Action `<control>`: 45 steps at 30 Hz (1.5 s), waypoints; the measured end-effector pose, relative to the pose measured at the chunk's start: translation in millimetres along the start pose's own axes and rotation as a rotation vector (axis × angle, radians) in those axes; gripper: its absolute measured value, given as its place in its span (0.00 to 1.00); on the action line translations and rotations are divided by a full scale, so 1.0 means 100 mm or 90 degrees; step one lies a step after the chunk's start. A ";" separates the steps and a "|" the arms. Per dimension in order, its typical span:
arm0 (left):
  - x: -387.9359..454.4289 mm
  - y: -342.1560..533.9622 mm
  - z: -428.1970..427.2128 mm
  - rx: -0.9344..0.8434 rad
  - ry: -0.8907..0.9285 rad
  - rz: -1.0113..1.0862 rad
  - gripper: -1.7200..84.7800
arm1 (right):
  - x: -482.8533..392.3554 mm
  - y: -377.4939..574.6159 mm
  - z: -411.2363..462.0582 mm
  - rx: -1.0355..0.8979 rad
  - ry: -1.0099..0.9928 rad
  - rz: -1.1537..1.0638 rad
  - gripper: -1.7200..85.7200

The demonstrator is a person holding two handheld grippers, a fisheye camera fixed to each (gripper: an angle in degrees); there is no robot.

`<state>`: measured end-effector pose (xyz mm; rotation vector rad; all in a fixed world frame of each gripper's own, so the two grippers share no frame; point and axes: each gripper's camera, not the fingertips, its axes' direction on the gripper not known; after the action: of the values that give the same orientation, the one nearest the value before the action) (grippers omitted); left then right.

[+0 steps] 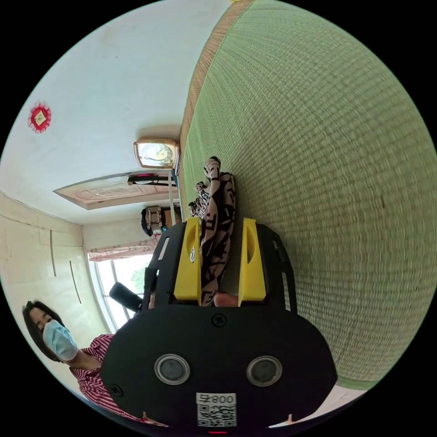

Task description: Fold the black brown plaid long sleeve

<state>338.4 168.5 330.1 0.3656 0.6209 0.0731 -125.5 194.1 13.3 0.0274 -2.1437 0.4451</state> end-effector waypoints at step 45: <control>-0.35 0.14 -1.65 0.087 0.231 -0.064 0.04 | -0.30 -0.28 -0.13 0.057 0.012 -0.036 0.05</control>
<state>214.5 226.6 230.7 0.4571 1.0047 0.0001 -92.8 167.5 4.1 0.1344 -2.0978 0.5065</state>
